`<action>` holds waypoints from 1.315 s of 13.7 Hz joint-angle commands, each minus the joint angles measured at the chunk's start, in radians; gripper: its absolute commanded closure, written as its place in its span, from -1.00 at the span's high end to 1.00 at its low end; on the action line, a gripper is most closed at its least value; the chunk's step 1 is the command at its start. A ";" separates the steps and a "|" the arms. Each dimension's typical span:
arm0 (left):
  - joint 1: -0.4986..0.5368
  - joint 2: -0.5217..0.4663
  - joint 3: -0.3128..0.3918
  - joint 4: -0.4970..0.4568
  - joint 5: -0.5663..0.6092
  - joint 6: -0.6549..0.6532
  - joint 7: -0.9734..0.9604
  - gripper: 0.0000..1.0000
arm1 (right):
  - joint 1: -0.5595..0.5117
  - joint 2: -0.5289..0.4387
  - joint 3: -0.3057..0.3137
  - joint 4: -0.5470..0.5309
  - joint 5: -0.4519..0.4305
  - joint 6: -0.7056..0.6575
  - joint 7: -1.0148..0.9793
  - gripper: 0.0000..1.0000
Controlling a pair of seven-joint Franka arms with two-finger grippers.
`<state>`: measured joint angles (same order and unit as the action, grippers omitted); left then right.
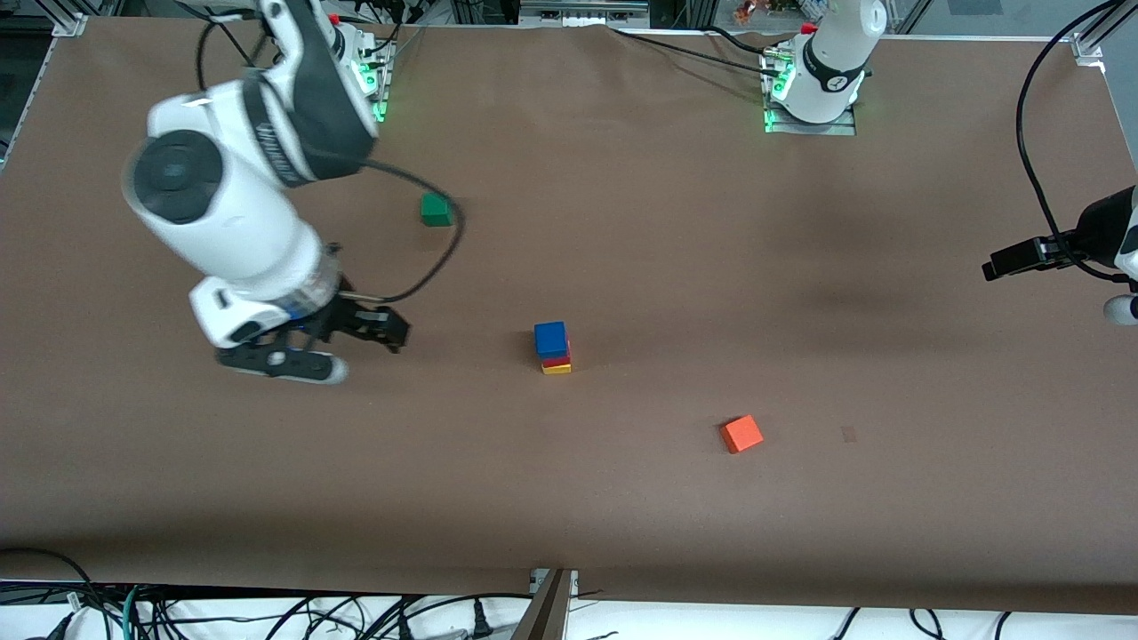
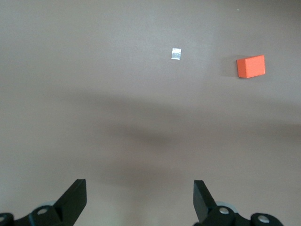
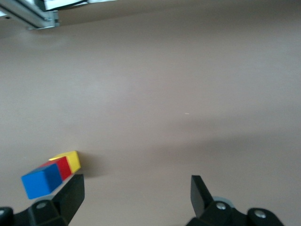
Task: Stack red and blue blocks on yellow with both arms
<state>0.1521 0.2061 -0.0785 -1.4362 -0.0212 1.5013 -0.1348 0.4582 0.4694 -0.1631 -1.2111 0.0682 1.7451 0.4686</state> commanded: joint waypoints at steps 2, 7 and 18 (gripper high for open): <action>-0.003 0.018 0.003 0.034 -0.017 -0.009 0.011 1.00 | 0.007 -0.118 -0.082 -0.122 0.030 -0.068 -0.070 1.00; -0.005 0.038 0.000 0.074 -0.013 -0.013 0.011 1.00 | -0.044 -0.205 -0.147 -0.261 0.041 -0.070 -0.244 1.00; -0.025 0.038 0.002 0.076 -0.013 -0.015 0.011 1.00 | -0.421 -0.397 0.128 -0.497 0.006 -0.058 -0.297 1.00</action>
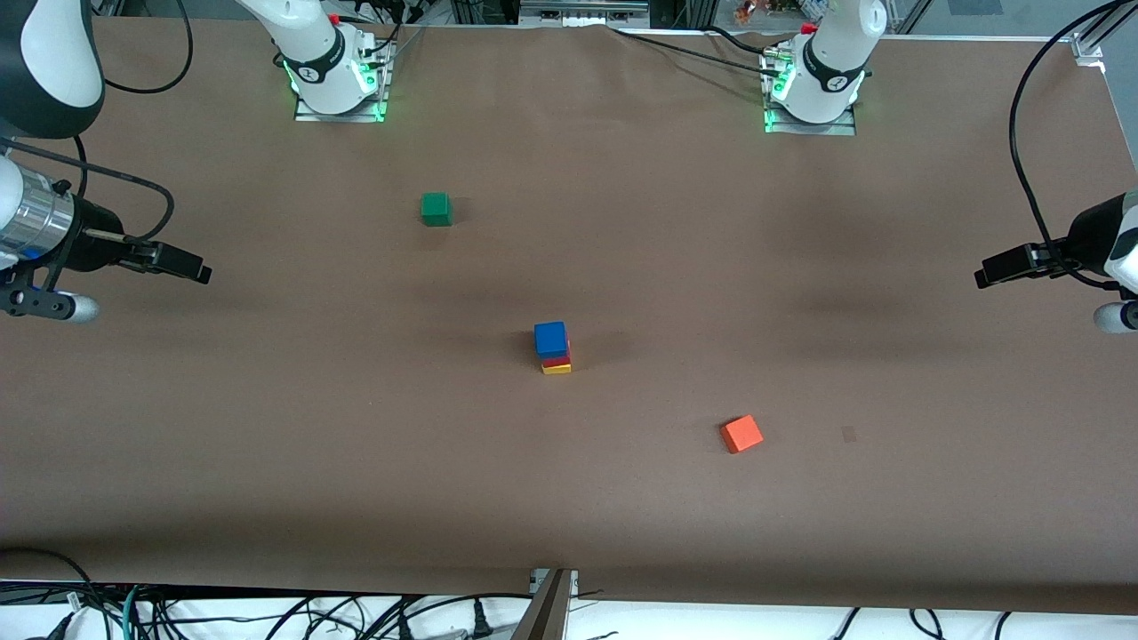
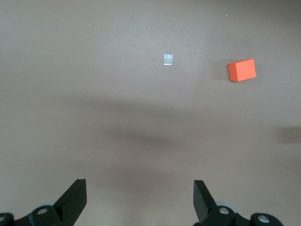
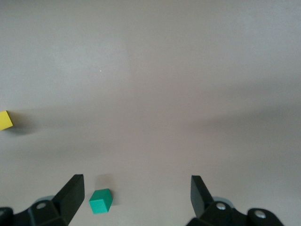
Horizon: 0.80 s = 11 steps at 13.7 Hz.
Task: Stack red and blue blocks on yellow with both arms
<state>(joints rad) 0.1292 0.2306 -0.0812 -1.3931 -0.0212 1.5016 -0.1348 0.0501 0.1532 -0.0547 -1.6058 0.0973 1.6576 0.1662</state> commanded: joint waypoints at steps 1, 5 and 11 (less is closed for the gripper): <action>-0.003 0.013 0.003 0.031 -0.013 -0.015 0.011 1.00 | -0.013 -0.113 0.022 -0.153 -0.028 0.066 0.006 1.00; -0.002 0.013 0.004 0.031 -0.014 -0.015 0.011 1.00 | -0.010 -0.121 0.029 -0.163 -0.083 0.083 0.001 1.00; -0.003 0.013 0.004 0.031 -0.014 -0.015 0.011 1.00 | 0.040 -0.061 0.027 -0.039 -0.162 0.050 0.006 1.00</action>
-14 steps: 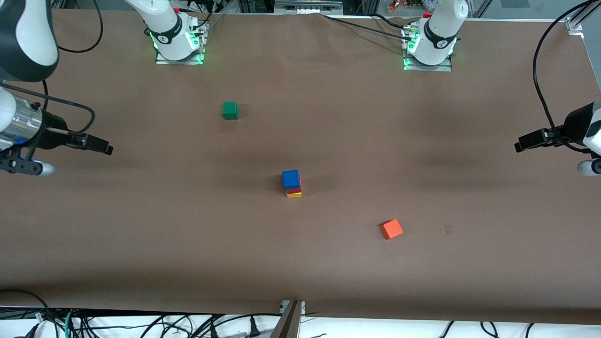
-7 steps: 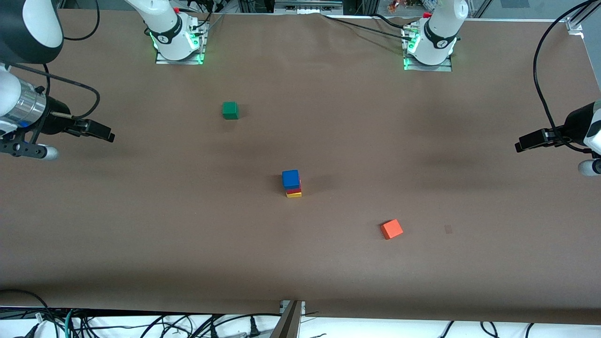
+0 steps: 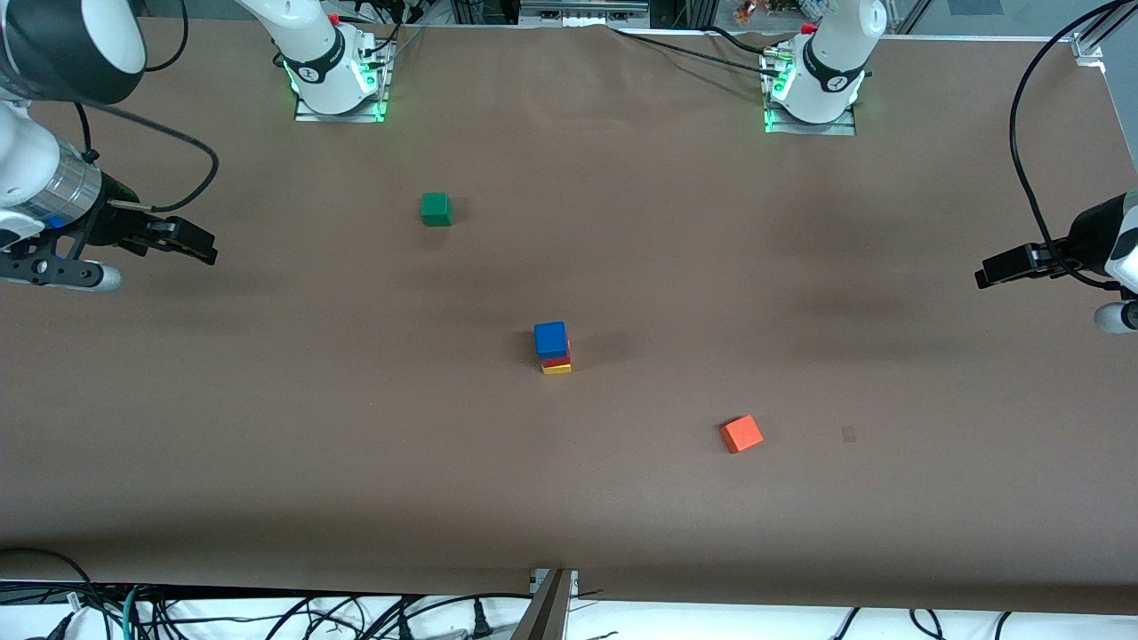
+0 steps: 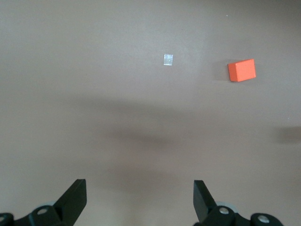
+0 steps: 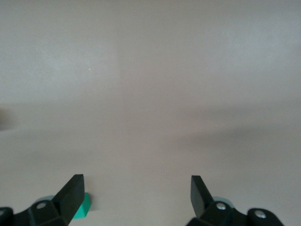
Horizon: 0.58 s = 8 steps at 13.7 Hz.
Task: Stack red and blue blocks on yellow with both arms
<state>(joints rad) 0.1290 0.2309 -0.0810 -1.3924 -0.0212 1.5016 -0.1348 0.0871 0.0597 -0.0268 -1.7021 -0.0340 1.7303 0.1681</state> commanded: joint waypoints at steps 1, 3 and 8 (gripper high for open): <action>-0.003 0.013 0.004 0.030 -0.014 -0.015 0.011 1.00 | 0.006 0.051 -0.001 0.077 -0.035 -0.026 0.002 1.00; -0.002 0.013 0.004 0.032 -0.016 -0.014 0.011 1.00 | 0.003 0.061 -0.002 0.097 -0.027 -0.024 0.001 1.00; -0.003 0.013 0.004 0.032 -0.016 -0.014 0.011 1.00 | 0.000 0.061 -0.007 0.133 -0.023 -0.070 0.001 1.00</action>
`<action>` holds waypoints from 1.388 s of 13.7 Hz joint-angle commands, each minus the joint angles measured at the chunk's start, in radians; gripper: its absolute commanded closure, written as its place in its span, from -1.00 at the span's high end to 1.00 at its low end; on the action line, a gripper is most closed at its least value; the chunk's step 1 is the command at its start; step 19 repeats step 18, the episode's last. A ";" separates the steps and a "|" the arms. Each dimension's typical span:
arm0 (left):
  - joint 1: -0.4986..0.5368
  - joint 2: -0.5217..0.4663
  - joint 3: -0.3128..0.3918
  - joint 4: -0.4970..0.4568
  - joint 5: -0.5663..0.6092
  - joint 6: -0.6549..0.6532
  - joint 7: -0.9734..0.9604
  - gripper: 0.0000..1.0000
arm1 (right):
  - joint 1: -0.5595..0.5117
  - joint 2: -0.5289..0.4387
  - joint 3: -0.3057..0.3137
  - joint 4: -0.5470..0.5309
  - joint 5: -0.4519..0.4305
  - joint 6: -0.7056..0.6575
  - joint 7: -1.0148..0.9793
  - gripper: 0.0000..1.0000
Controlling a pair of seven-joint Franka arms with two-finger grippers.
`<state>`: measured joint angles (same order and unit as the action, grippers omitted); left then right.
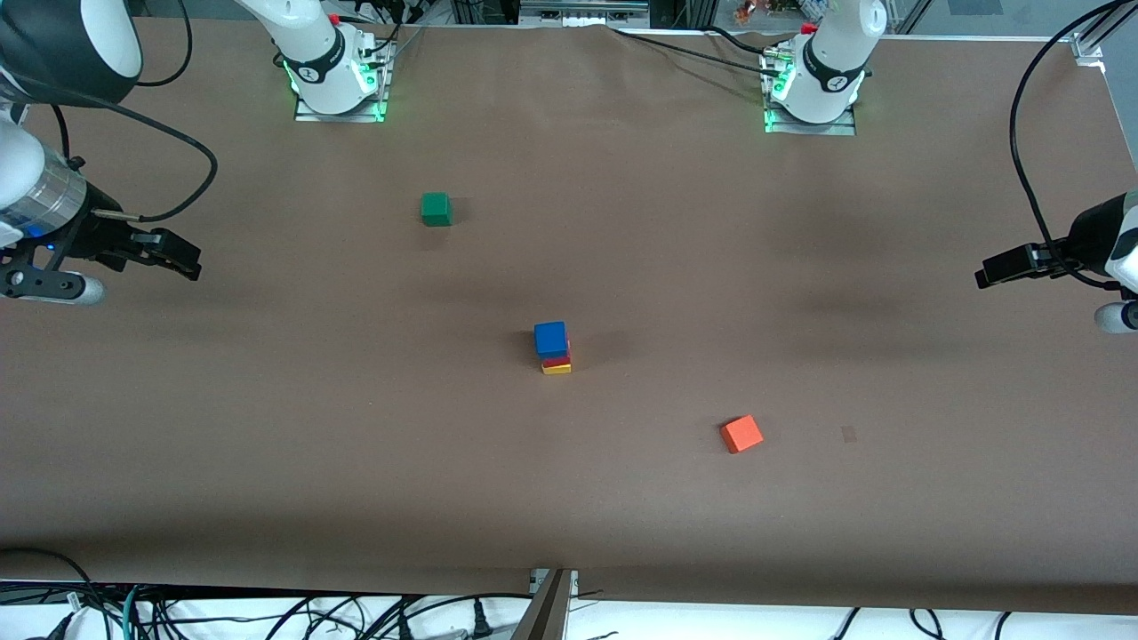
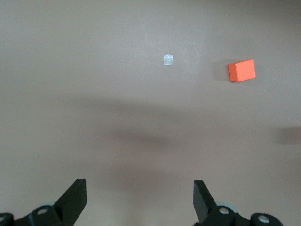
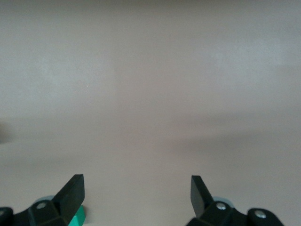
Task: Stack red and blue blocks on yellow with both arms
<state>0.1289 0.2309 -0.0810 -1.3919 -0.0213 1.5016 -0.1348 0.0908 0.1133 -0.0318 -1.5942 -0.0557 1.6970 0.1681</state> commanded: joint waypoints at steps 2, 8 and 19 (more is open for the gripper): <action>-0.005 0.015 0.003 0.031 -0.017 -0.012 0.011 1.00 | -0.002 0.008 -0.002 0.025 0.000 -0.030 0.013 1.00; -0.012 0.015 0.004 0.033 -0.017 -0.012 0.009 1.00 | 0.003 0.008 0.003 0.027 -0.001 -0.026 0.014 1.00; -0.022 0.027 0.003 0.054 -0.026 -0.009 0.006 1.00 | -0.003 0.011 0.000 0.025 0.000 -0.025 0.022 1.00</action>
